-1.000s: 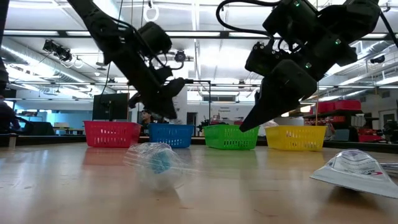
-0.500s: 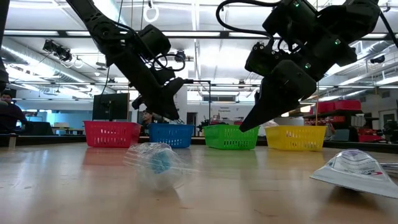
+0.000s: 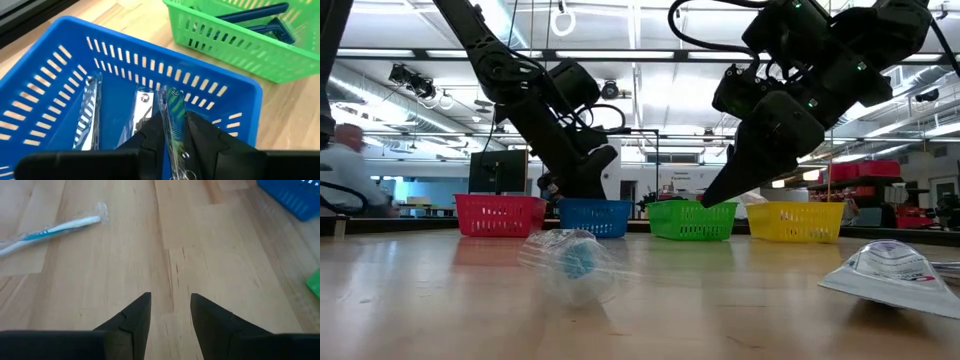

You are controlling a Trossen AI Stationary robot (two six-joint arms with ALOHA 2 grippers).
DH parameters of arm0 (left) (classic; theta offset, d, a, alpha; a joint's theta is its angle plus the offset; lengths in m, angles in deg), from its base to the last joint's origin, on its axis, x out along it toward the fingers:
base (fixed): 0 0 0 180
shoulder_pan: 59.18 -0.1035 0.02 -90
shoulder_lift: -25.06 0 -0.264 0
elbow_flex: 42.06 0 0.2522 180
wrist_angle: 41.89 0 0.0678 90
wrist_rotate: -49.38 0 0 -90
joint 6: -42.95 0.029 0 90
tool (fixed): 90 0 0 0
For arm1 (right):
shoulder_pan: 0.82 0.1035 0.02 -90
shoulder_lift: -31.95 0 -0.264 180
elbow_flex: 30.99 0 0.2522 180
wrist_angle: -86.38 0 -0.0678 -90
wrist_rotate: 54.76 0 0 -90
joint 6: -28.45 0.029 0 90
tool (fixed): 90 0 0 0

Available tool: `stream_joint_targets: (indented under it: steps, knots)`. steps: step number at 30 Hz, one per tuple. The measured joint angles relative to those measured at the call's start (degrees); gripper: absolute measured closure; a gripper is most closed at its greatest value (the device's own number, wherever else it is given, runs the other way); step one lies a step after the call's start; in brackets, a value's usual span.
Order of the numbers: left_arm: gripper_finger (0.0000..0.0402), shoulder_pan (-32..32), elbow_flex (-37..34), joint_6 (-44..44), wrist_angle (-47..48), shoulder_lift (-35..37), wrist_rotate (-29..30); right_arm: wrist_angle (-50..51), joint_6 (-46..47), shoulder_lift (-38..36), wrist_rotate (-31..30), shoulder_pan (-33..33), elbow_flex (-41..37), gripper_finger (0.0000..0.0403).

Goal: Pick & Place Travel size toiletries
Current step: Put the nail cutter into the blue bin, then put the green toothbrush into the yellow bin

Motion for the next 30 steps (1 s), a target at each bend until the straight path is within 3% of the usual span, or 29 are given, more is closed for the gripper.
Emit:
stream_joint_targets:
  steps: [14,20,25,30]
  knots:
    - [0.0211,0.65,0.0,1.14,-0.92,2.6,1.89,-0.48,-3.97,0.0,0.56,1.96,0.0,0.0254]
    - [0.0204,2.99,0.02,1.27,-0.78,10.12,1.52,-0.84,-3.85,0.02,4.56,3.17,0.69,0.0243]
    - [0.0212,7.03,0.04,2.69,-0.99,16.7,-4.27,-0.88,-6.09,0.02,4.86,5.31,2.15,0.023]
    - [0.0217,12.21,0.04,2.8,-0.94,20.64,-5.28,-0.82,-8.62,-1.29,5.95,9.45,3.13,0.0229]
